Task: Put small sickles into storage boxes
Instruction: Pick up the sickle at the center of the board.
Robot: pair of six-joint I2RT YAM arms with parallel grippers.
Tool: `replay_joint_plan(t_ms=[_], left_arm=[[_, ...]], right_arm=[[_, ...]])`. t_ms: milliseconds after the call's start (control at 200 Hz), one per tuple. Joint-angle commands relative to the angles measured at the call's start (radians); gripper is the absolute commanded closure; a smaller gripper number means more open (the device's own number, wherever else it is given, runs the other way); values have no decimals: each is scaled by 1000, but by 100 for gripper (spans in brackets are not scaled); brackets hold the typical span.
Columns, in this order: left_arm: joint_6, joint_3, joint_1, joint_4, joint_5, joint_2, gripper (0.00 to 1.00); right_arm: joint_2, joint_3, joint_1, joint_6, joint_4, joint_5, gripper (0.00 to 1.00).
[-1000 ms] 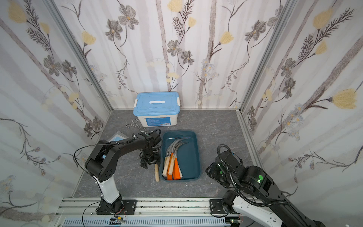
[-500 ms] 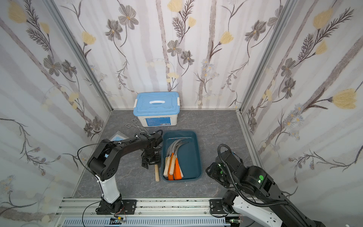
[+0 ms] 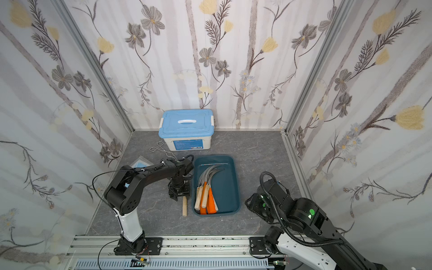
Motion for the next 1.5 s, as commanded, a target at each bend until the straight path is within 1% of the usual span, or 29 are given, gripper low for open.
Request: replay_joint_plan(t_ms=[0, 205, 365, 630, 794, 939, 1029, 1264, 1344, 1414, 1494], left_arm=[[1, 8, 0, -9, -11, 7, 41], [3, -3, 1, -9, -14, 6, 43], [3, -8, 0, -9, -13, -2, 49], [1, -17, 7, -9, -10, -8, 54], [0, -27, 15, -6, -10, -12, 62], [0, -30, 23, -9, -11, -15, 73], [-1, -31, 26, -9, -14, -19, 75], [0, -33, 34, -13, -20, -26, 86], [1, -30, 35, -15, -20, -32, 91], [6, -26, 38, -16, -22, -41, 100], [3, -19, 38, -20, -30, -56, 100]], right_arm=[[4, 10, -1, 14, -2, 26, 51], [6, 16, -1, 14, -7, 27, 51], [2, 16, -1, 17, -8, 30, 51], [7, 20, -1, 18, -7, 32, 51], [10, 23, -1, 19, -7, 32, 51], [13, 25, -2, 17, -5, 32, 51], [16, 23, -1, 17, -4, 32, 51], [19, 25, -1, 15, -3, 31, 51], [18, 25, -1, 15, -3, 32, 51], [20, 24, -2, 14, -1, 30, 51], [21, 23, -1, 12, -1, 30, 51]])
